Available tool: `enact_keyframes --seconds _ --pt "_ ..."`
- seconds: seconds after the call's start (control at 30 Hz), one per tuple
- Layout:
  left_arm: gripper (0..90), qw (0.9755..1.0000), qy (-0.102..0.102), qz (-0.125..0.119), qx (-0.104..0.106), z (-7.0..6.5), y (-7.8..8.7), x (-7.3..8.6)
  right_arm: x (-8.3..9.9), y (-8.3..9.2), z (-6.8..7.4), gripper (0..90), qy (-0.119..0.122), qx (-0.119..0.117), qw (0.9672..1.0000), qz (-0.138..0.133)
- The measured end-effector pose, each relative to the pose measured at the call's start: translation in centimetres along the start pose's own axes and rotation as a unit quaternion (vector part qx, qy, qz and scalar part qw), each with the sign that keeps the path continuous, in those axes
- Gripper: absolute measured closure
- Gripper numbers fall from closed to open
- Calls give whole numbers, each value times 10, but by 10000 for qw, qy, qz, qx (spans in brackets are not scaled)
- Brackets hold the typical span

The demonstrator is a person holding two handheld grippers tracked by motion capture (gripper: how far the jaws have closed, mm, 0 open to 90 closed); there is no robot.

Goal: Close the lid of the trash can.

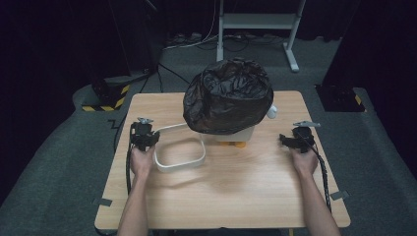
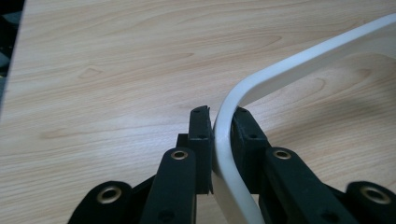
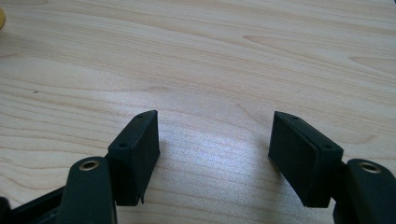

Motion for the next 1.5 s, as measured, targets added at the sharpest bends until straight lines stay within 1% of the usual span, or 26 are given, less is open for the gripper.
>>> enact_keyframes --seconds 0.03,0.07,0.13,0.27,0.33,0.43,0.5,0.53,0.7,0.8,0.9,0.97,1.03,1.07,1.23,1.37,1.47,1.5 --pt "796 10000 -5 0 -17 1 1 -1 0 0 0 326 -3 -2 10000 2" --pt "796 10000 37 6 -22 4 3 -1 0 0 0 326 -4 -2 10000 2" --pt "796 9999 106 -6 9 5 4 -2 0 0 0 324 -2 -12 10000 -3" --pt "796 9997 211 -116 100 6 9 -6 0 0 1 325 14 -21 10000 -4" --pt "796 9995 223 -152 142 7 12 -9 0 0 1 325 15 -21 10000 -4" --pt "796 9995 204 -207 148 8 19 -14 0 0 1 324 19 -17 10000 -5" --pt "796 9994 217 -215 166 8 21 -15 0 0 1 324 21 -14 10000 -6" --pt "796 9991 250 -258 205 9 25 -19 0 0 1 324 21 -13 10000 -4" --pt "796 9994 218 -232 158 12 34 -25 0 0 1 324 19 -8 10000 -4" --pt "796 9994 201 -270 102 16 41 -29 0 0 1 323 19 -9 10000 -4" --pt "795 9992 248 -314 91 19 46 -32 0 0 1 323 17 -11 10000 -4" --pt "795 9987 321 -367 132 22 50 -34 0 0 1 324 29 -19 10000 -9" --pt "796 9985 360 -372 154 22 51 -34 0 0 1 324 29 -23 10000 -9" --pt "796 9983 413 -373 191 24 53 -35 0 0 1 324 29 -22 10000 -10" --pt "796 9983 421 -336 206 26 56 -38 0 0 1 324 29 -21 10000 -9" --pt "796 9982 430 -355 213 27 56 -39 0 0 1 324 29 -24 10000 -9" --pt "796 9973 561 -388 280 29 56 -43 0 0 1 322 28 -24 10000 1" --pt "798 9973 542 -397 296 28 56 -45 0 0 1 321 31 -31 10000 -2"
Point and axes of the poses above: each handheld gripper's, and its own axes: y roughly backward along the jaws, x roughly out of its underside, z roughly to its left, the point moved 8 cm from there along -y, roughly forward along the jaws, and after that the axes turned 5 degrees about y, right-handed, at the moved point
